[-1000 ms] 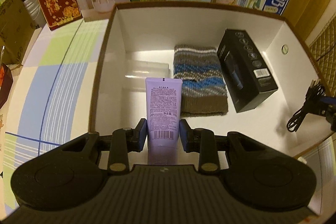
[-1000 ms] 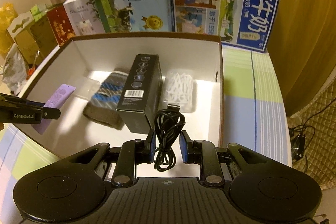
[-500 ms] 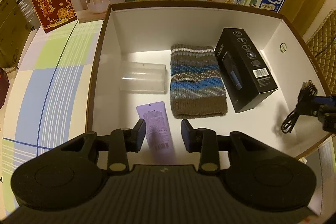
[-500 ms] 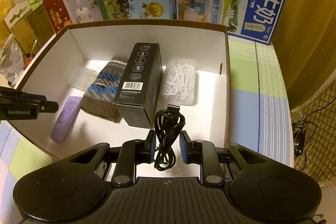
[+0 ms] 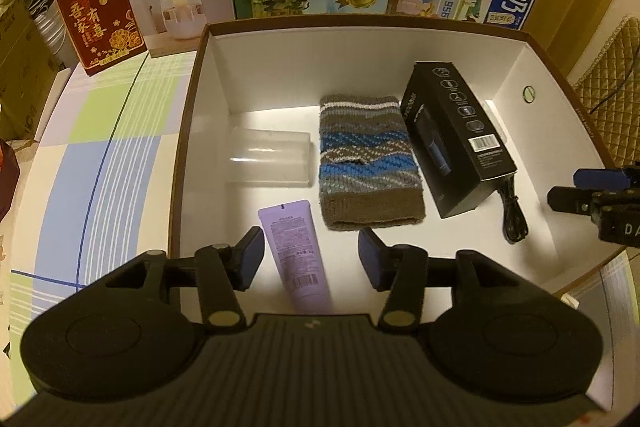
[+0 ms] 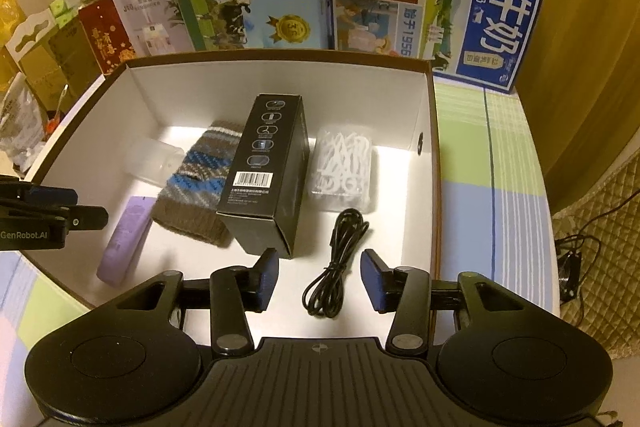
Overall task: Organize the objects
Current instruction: 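Open the left tool to drop the purple tube while the right tool releases the cable, then withdraw both tools from the brown box toward the remaining items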
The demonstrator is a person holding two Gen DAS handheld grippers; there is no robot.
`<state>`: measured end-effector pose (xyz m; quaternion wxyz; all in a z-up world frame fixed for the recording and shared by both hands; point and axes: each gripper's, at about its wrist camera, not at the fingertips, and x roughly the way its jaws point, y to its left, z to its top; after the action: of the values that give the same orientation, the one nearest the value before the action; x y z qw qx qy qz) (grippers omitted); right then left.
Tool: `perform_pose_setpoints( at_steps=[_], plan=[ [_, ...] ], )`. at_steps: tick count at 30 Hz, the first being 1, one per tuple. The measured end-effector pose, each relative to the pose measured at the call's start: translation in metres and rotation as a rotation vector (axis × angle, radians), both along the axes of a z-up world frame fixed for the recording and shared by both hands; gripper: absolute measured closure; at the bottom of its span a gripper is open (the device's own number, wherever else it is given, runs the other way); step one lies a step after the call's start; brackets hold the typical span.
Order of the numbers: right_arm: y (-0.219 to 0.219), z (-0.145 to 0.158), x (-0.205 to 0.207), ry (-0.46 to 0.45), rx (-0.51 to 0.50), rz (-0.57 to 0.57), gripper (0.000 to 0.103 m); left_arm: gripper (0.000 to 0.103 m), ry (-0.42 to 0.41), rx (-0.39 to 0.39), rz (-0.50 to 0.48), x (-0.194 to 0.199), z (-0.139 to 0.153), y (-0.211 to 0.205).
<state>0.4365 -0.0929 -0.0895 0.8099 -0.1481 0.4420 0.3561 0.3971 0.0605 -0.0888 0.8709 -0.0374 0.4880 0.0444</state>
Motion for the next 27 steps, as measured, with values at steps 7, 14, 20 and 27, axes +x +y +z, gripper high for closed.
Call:
perform_pose_setpoints(
  at_steps=[7,14,20,27],
  plan=[
    [-0.005,0.002,-0.005,0.007,0.017,-0.011,0.047,0.041,-0.013,0.001,-0.02,-0.003,0.007,-0.009],
    [-0.012,0.009,-0.011,0.0,0.048,-0.028,0.032,0.029,-0.033,0.002,-0.026,-0.009,0.016,-0.015],
    [-0.018,0.02,-0.021,-0.017,0.088,-0.033,0.022,0.023,-0.058,-0.004,-0.026,-0.019,0.03,-0.021],
    [-0.029,0.036,-0.04,-0.039,0.133,-0.035,0.015,0.019,-0.082,-0.018,-0.016,-0.038,0.045,-0.026]
  ],
)
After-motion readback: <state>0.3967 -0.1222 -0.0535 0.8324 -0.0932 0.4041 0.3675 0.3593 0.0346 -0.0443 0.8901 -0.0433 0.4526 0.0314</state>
